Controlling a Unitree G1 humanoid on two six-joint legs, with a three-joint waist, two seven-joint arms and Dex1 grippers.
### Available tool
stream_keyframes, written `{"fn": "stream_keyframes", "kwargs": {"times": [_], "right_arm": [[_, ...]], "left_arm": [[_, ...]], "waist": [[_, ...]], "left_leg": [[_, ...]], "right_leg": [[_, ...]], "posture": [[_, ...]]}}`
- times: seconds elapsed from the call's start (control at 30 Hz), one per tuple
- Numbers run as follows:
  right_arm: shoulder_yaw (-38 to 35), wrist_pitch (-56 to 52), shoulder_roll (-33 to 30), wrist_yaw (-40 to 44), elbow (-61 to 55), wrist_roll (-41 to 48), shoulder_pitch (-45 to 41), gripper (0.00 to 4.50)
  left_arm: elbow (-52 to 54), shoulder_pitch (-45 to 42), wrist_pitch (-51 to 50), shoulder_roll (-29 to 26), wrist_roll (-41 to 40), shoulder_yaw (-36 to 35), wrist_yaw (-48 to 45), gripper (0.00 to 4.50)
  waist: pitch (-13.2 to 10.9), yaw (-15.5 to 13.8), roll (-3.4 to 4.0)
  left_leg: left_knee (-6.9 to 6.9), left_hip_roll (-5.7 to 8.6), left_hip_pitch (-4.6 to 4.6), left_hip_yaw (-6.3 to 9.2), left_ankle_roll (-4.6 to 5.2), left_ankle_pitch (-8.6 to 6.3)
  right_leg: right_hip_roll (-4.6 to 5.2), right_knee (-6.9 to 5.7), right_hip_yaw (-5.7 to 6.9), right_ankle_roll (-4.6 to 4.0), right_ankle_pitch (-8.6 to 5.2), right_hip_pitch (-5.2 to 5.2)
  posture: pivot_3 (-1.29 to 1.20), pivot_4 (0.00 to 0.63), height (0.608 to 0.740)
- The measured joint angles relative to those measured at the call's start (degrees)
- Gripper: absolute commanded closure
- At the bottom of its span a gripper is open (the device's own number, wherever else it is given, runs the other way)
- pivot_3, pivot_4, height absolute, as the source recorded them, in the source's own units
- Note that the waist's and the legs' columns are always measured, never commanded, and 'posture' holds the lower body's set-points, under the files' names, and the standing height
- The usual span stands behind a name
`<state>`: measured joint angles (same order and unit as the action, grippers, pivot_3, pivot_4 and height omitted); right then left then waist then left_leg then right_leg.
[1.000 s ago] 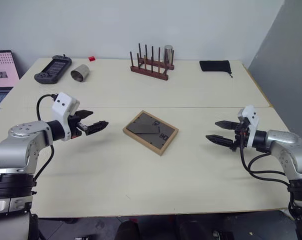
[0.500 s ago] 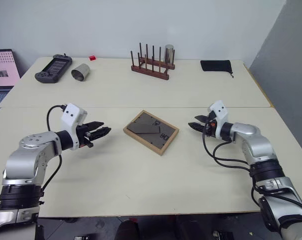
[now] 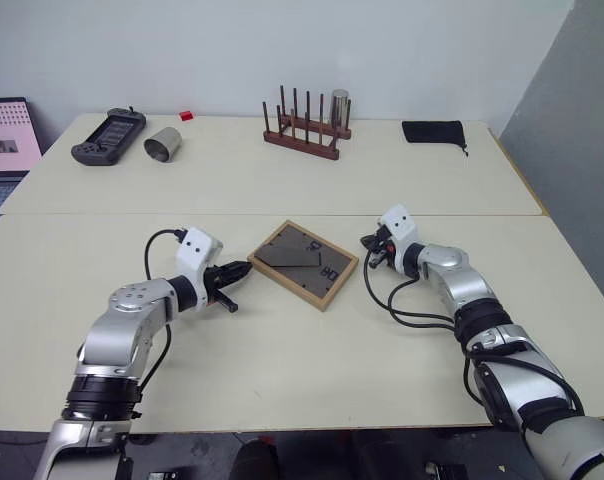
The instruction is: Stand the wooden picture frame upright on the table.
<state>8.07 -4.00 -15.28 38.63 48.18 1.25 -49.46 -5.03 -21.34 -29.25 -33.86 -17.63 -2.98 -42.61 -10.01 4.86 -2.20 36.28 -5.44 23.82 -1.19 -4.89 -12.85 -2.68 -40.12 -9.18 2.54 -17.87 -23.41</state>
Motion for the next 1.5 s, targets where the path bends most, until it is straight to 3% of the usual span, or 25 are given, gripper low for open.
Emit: {"fn": "stream_keyframes", "kwargs": {"times": [0.1,0.43,0.6,0.77,1.0,1.13,1.5], "right_arm": [[0.2,-0.5,0.1,1.9,-2.9,0.0,1.6,4.46],[6.7,-15.3,0.7,10.3,-29.6,2.0,14.3,4.46],[7.5,-18.2,0.6,11.3,-33.8,2.3,14.8,4.46],[7.7,-19.0,-0.9,10.7,-34.7,1.7,15.1,4.46],[6.8,-17.5,-6.8,9.5,-34.5,-0.2,15.6,4.46],[5.5,-18.4,-8.3,8.7,-35.9,0.2,16.7,4.46],[4.5,-23.7,-7.0,7.5,-40.8,2.2,18.7,4.46]], "left_arm": [[-2.5,-1.6,1.2,0.6,0.7,0.5,-0.4,4.43],[-14.8,-10.3,6.6,5.8,4.8,2.8,-0.4,4.43],[-16.1,-11.3,7.9,7.5,5.5,3.9,-0.6,4.43],[-15.5,-11.4,7.0,5.1,6.4,5.0,-2.1,4.43],[-8.2,-5.7,2.9,-1.7,6.2,3.5,-4.3,4.43],[2.4,1.7,-2.2,-4.7,3.3,3.1,-7.0,4.43],[18.8,4.9,-13.8,-2.6,-1.9,6.2,-6.7,4.43]], "waist": [[0.0,0.0,0.00],[0.0,-0.3,0.03],[0.0,-0.1,0.03],[0.0,-0.1,0.03],[0.0,-0.1,0.03],[0.0,-0.3,0.03],[0.0,-0.4,0.03]], "left_leg": [[0.03,0.00,0.00,0.20,0.00,0.00],[0.71,0.15,0.20,0.73,0.01,0.00],[0.69,0.16,0.19,0.88,0.02,0.00],[0.67,0.16,0.19,0.93,0.02,-0.01],[0.66,0.16,0.17,0.94,0.03,-0.01],[0.66,0.15,0.19,0.93,0.02,-0.01],[0.66,0.16,0.20,0.96,0.03,-0.01]], "right_leg": [[0.00,-0.02,0.19,-0.01,0.00,0.08],[-0.03,-0.60,0.52,-0.04,-0.03,0.18],[-0.08,-0.69,0.56,-0.07,-0.06,0.16],[-0.09,-0.69,0.60,-0.16,-0.10,0.15],[-0.09,-0.70,0.61,-0.17,-0.13,0.16],[-0.07,-0.67,0.61,-0.19,-0.15,0.17],[-0.08,-0.66,0.62,-0.19,-0.17,0.18]], "posture": [[0.00,0.150,0.740],[0.00,0.150,0.740],[0.00,0.150,0.740],[0.00,0.150,0.740],[0.00,0.150,0.740],[0.00,0.150,0.740],[0.00,0.150,0.740]]}}
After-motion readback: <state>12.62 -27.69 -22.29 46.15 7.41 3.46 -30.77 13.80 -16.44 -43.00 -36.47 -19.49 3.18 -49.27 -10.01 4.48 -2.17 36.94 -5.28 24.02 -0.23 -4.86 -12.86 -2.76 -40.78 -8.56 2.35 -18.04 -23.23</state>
